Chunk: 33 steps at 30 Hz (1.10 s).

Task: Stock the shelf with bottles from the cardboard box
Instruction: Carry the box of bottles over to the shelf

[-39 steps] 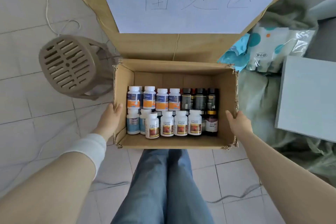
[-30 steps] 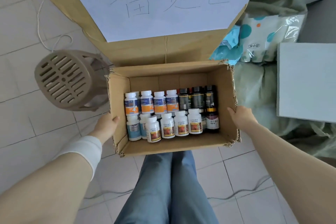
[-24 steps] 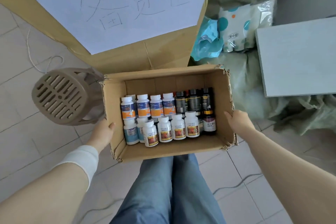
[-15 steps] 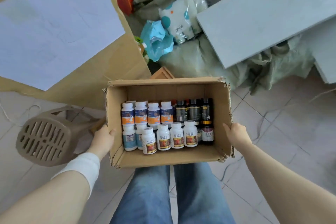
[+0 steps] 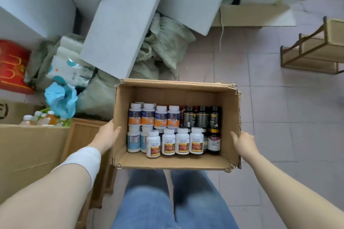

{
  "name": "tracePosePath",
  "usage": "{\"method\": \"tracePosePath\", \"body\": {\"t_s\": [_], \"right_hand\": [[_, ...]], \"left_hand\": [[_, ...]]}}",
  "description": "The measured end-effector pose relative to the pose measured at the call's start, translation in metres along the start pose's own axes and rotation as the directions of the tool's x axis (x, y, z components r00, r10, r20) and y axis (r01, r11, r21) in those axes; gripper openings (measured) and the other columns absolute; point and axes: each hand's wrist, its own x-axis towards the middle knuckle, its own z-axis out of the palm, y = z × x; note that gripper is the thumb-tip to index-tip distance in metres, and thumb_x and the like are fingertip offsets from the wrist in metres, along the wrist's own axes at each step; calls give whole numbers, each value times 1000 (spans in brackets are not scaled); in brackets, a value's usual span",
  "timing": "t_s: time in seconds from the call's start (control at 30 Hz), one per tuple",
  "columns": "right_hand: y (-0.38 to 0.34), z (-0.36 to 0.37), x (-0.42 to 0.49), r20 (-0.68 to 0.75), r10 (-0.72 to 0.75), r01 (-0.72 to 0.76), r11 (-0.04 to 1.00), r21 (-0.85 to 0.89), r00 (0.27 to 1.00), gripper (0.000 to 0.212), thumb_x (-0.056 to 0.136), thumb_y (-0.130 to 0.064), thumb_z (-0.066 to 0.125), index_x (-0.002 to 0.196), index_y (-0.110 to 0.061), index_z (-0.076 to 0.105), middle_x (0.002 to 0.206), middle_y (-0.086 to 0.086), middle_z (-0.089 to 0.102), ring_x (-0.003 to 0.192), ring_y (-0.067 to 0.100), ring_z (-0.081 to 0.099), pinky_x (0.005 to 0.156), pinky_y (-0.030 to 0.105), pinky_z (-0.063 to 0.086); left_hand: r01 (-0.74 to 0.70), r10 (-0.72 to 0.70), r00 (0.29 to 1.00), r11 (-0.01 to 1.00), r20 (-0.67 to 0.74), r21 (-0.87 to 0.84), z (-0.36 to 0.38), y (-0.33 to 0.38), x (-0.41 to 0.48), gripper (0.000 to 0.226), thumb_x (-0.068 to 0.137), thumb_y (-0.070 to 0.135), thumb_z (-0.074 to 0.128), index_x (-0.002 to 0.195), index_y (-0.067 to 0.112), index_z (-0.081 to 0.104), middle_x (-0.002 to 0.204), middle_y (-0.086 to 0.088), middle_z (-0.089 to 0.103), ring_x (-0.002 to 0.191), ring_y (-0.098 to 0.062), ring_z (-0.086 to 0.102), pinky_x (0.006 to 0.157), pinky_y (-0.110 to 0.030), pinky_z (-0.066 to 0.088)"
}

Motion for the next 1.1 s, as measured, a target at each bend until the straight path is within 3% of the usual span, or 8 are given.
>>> {"method": "tracePosePath", "body": {"t_s": [0.1, 0.2, 0.33, 0.43, 0.5, 0.67, 0.93, 1.1], "right_hand": [[44, -46, 25, -52, 87, -83, 994, 76, 995, 34, 99, -25, 42, 88, 5, 52, 97, 27, 58, 88, 35, 54, 69, 32, 36], [81, -86, 52, -100, 195, -182, 975, 127, 976, 43, 99, -27, 41, 98, 13, 58, 102, 30, 61, 101, 42, 56, 73, 34, 38], [115, -136, 86, -146, 296, -261, 941, 217, 944, 46, 98, -28, 42, 100, 15, 58, 105, 31, 61, 101, 41, 57, 71, 32, 35], [133, -171, 112, -148, 362, -314, 909, 274, 920, 40, 99, -28, 41, 79, 5, 54, 98, 28, 61, 98, 39, 57, 69, 30, 34], [143, -197, 125, -149, 425, -368, 879, 304, 893, 40, 99, -28, 41, 79, 5, 54, 99, 29, 61, 99, 40, 57, 70, 31, 36], [172, -260, 152, -156, 541, -457, 806, 377, 826, 45, 99, -31, 40, 104, 10, 58, 108, 28, 61, 103, 40, 56, 80, 37, 44], [256, -341, 201, -99, 675, -574, 687, 445, 731, 38, 99, -36, 35, 89, -3, 52, 87, 14, 54, 83, 30, 52, 75, 36, 42], [334, -393, 269, -83, 658, -567, 700, 435, 748, 38, 100, -36, 34, 84, -5, 50, 87, 13, 58, 80, 29, 52, 71, 34, 42]], "left_hand": [[-138, 134, 990, 983, 41, 120, 12, 90, 15, 40, 99, 18, 44, 137, 7, 44, 135, -17, 52, 126, -35, 47, 101, -36, 37], [-230, 217, 972, 958, 89, 172, 27, 174, 28, 38, 99, 21, 42, 135, 10, 45, 133, -16, 54, 122, -35, 49, 99, -37, 38], [-336, 311, 939, 918, 146, 210, 46, 282, 46, 38, 99, 19, 43, 135, 10, 45, 133, -16, 54, 121, -34, 50, 97, -35, 39], [-424, 387, 904, 870, 184, 254, 63, 358, 60, 38, 98, 17, 43, 135, 7, 45, 132, -17, 54, 122, -34, 49, 98, -34, 38], [-458, 407, 885, 849, 228, 264, 74, 408, 66, 37, 98, 16, 42, 133, 6, 45, 131, -19, 54, 120, -35, 50, 98, -35, 38], [-540, 450, 833, 787, 321, 299, 103, 523, 67, 35, 99, 17, 41, 133, 8, 46, 128, -17, 56, 116, -33, 53, 95, -35, 40], [-675, 513, 735, 609, 443, 415, 184, 690, 59, 31, 95, 10, 41, 124, 5, 51, 121, -18, 59, 106, -33, 54, 84, -30, 39], [-643, 470, 764, 599, 441, 476, 265, 776, 50, 30, 96, 14, 42, 124, 5, 50, 120, -17, 59, 93, -24, 50, 80, -28, 38]]}}
